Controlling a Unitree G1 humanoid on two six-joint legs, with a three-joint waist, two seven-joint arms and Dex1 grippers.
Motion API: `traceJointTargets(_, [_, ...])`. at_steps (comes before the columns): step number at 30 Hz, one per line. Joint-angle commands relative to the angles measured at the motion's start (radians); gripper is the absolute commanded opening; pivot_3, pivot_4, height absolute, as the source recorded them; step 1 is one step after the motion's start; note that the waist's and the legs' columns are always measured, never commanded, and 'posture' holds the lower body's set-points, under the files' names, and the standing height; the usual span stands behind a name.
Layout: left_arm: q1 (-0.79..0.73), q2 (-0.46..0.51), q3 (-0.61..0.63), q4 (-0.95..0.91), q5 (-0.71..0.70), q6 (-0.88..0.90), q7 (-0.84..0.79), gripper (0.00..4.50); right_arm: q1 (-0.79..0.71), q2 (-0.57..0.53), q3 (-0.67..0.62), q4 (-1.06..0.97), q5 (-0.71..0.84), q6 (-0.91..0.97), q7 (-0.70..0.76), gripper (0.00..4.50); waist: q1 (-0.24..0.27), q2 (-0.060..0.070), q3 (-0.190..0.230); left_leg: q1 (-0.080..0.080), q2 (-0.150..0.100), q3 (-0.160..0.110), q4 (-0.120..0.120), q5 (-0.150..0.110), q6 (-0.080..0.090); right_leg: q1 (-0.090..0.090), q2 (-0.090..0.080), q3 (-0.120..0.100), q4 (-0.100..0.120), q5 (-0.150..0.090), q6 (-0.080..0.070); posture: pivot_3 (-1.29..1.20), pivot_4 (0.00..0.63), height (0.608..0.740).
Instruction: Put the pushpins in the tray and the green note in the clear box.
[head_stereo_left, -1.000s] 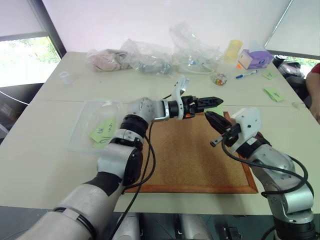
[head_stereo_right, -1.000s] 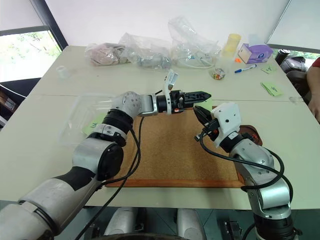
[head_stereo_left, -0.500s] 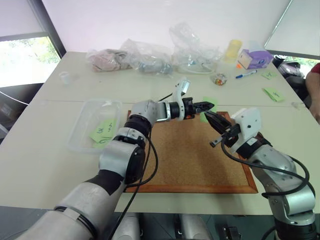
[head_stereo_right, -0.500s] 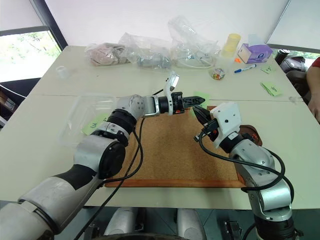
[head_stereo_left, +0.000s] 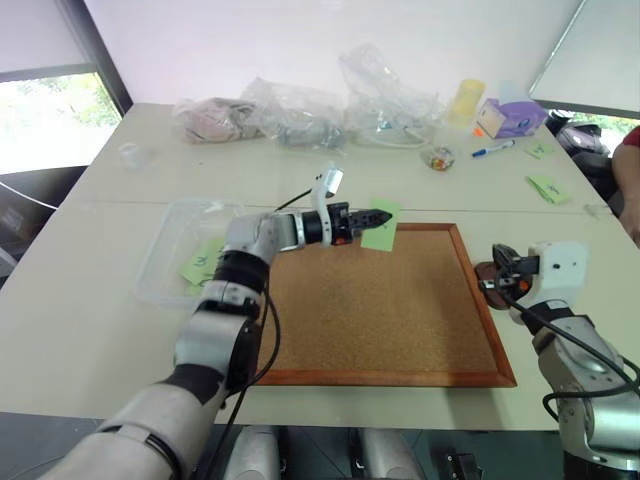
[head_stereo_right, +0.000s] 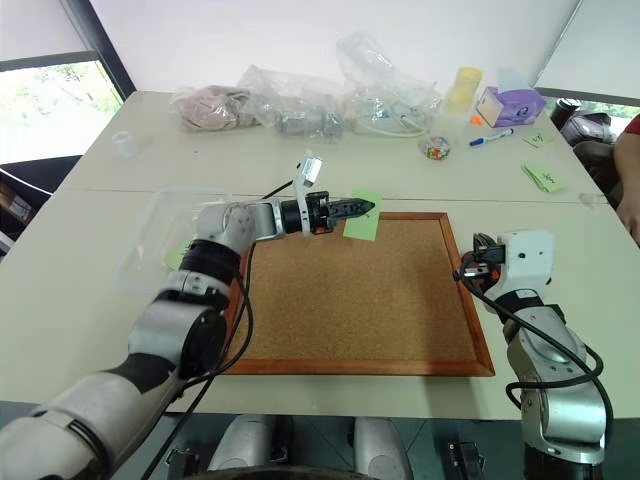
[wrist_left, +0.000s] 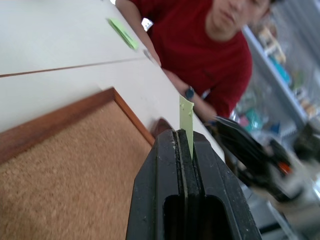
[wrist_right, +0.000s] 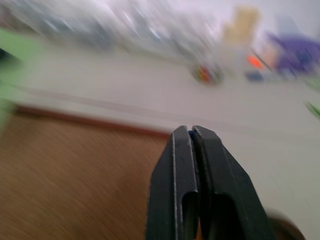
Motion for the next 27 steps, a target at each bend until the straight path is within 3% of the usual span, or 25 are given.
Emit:
traceJointTargets(1, [0.037, -0.018, 0.0, -0.212, -0.059, 0.038, 0.037, 0.04, 0.008, -0.023, 0.0, 0.073, -0.079, -0.086, -0.017, 0.0, 0.0, 0.0, 0.0, 0.0, 0.0, 0.0, 0.0, 0.0, 0.0, 0.0, 0.0, 0.0, 0.0, 0.0, 0.0, 0.0, 0.15, 0.737])
traceJointTargets(5, [0.094, -0.035, 0.01, -0.34, -0.105, 0.081, 0.088, 0.04, 0.008, -0.007, 0.008, 0.161, -0.084, -0.122, -0.004, 0.0, -0.002, 0.0, 0.0, 0.001, 0.0, -0.001, 0.0, 0.0, 0.0, 0.0, 0.0, 0.0, 0.001, 0.0, 0.0, 0.0, 0.15, 0.737])
traceJointTargets(11, [0.12, -0.047, 0.007, -0.379, -0.142, 0.097, 0.14, 0.04, -0.011, 0.004, 0.009, 0.234, -0.072, -0.142, 0.009, 0.0, -0.001, 0.001, -0.001, 0.001, 0.0, -0.001, 0.0, 0.0, 0.0, 0.0, 0.001, 0.0, 0.001, 0.0, 0.0, 0.0, 0.15, 0.737])
traceJointTargets(14, [0.119, -0.045, 0.005, -0.377, -0.154, 0.096, 0.151, 0.0, -0.019, 0.002, 0.008, 0.25, -0.073, -0.15, 0.012, 0.9, -0.001, 0.001, -0.001, 0.001, 0.0, -0.001, 0.0, 0.0, 0.0, 0.0, 0.001, 0.0, 0.001, 0.0, 0.0, 0.0, 0.15, 0.737])
traceJointTargets(21, [0.12, -0.041, -0.005, -0.372, -0.167, 0.088, 0.158, 0.0, -0.026, -0.002, -0.005, 0.259, -0.069, -0.149, 0.012, 4.47, -0.001, 0.001, -0.001, 0.001, 0.0, -0.001, 0.0, 0.0, 0.0, 0.0, 0.0, 0.0, 0.001, 0.0, 0.0, 0.0, 0.15, 0.737])
traceJointTargets(27, [0.112, -0.033, -0.001, -0.367, -0.169, 0.077, 0.153, 0.0, -0.024, 0.01, -0.021, 0.242, -0.065, -0.181, 0.007, 4.47, -0.001, 0.001, -0.001, 0.001, 0.0, -0.001, 0.0, 0.0, 0.0, 0.0, 0.001, 0.0, 0.001, 0.0, 0.0, 0.0, 0.15, 0.737])
